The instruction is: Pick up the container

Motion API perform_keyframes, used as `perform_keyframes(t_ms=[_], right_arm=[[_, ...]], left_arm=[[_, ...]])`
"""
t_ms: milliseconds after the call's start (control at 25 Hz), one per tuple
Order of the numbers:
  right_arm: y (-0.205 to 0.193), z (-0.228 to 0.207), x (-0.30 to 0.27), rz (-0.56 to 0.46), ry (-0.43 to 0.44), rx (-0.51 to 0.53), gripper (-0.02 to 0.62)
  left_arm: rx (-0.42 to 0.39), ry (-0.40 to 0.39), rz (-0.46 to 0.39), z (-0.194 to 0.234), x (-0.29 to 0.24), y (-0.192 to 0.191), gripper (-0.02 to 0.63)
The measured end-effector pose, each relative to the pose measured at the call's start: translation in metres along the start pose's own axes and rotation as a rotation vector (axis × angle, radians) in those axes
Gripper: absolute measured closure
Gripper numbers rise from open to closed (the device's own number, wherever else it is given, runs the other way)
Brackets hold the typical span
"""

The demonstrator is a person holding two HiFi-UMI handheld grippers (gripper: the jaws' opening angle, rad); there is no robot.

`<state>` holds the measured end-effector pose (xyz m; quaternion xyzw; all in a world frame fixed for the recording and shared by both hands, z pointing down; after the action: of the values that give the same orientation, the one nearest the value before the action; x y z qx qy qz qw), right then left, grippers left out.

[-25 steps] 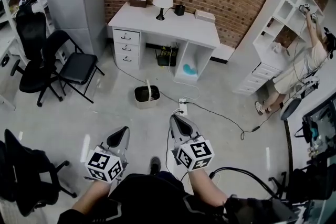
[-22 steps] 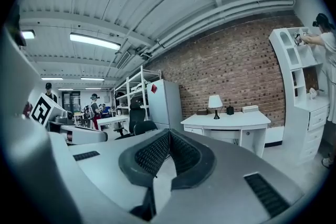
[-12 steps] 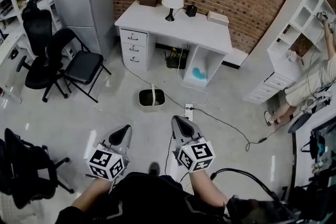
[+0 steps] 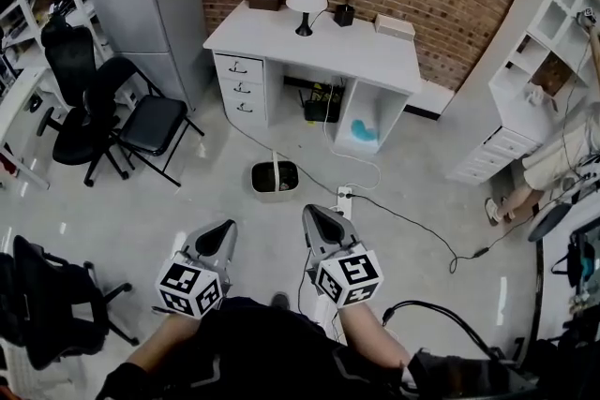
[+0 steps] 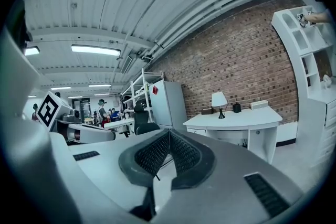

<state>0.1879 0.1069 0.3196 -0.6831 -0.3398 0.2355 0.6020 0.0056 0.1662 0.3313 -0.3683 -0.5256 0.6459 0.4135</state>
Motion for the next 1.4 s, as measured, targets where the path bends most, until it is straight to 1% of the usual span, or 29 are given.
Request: perform_keyframes(t_ms=[280,360,560,720,840,1000,1200,1280,1400], right_arm=[[-0.007,-0.018,-0.008,0.017,-0.029,-0.012,0.588],[-0.008,-0.02,-0.016,0.021,-0.034,0.006,0.588],[-0.005,-0.029,-0.048,0.028,-0.064,0.051,0.588],[0.002,-0.037,-0.083,0.027,-0.075,0.073,0.588],[0.002,-0.043,-0.115,0.026,-0.088,0.077,0.588],[-0.005,-0.05,-0.164,0.041,-0.098,0.076,0.588],[-0.008,-0.05,-0.22,0.062,-0.073,0.108,0.588],[-0.011,-0.056,-0.239,0.08,-0.085,0.109,0.586],[-0.021,-0.062,-0.26,0.109,-0.113,0.079,0.586]], left_arm=[[0.007,-0.018,-0.015,0.014,-0.025,0.002,0.597],[0.009,-0.029,-0.017,0.024,-0.033,0.0,0.597],[0.046,-0.05,-0.026,0.055,-0.063,-0.001,0.597],[0.042,-0.082,-0.047,0.082,-0.094,0.014,0.597],[0.051,-0.098,-0.054,0.107,-0.114,0.018,0.597],[0.059,-0.095,-0.05,0.15,-0.138,0.02,0.597],[0.075,-0.084,-0.04,0.203,-0.16,0.026,0.597],[0.09,-0.088,-0.04,0.218,-0.17,0.027,0.597],[0.104,-0.1,-0.027,0.239,-0.182,0.024,0.597]])
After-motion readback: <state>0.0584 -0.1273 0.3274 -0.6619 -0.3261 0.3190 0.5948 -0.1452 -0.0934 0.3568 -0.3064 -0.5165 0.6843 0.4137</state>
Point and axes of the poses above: the fingertips, and each gripper's own axes: x backward along the fingers, z to its left, y out of its top, the point moved 4 cm from there along x, backward along the fingers, and after that the axes turned 12 degrees about -z, right-handed, at the moved point
